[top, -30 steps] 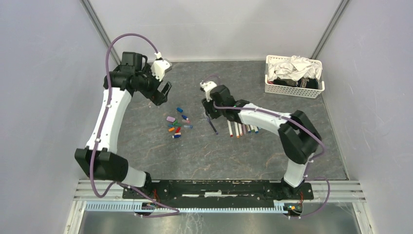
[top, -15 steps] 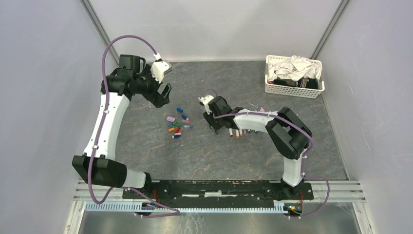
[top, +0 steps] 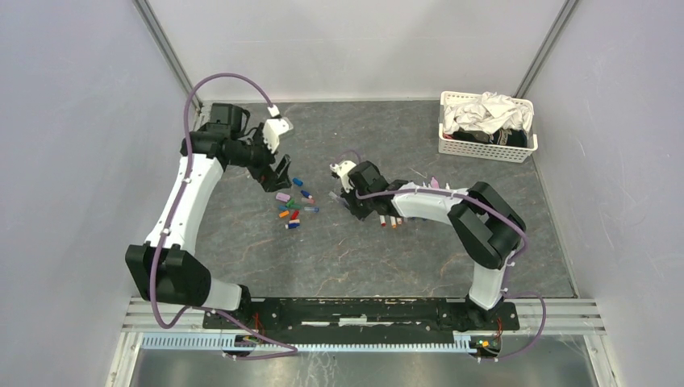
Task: Open the pen caps
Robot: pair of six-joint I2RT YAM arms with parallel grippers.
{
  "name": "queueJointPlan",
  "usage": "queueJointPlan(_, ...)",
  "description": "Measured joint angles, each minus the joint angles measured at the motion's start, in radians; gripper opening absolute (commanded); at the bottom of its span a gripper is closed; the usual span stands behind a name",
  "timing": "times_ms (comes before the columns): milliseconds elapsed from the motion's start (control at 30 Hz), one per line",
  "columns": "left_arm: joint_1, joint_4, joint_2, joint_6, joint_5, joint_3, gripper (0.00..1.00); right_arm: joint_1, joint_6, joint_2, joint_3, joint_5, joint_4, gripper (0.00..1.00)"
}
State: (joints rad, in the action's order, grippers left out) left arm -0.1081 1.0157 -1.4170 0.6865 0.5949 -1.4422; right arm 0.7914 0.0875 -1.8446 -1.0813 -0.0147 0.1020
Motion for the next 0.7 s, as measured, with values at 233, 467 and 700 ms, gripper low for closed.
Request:
queueJointPlan(233, -0.044, 0.014, -0.012, 0.198, 0.064, 0.095, 1.0, -0.047, -0.006, 0.021, -0.174, 0.25, 0.137, 0.0)
queueJointPlan(467, -0.108, 0.076, -0.082, 0.379, 0.084, 0.093, 1.0, -0.097, 0.023, 0.07, -0.215, 0.611, 0.199, 0.0)
queueJointPlan(700, -0.239, 0.152, -0.083, 0.523, 0.059, 0.024, 0.99, -0.095, 0.097, 0.116, -0.194, 0.843, 0.216, 0.0)
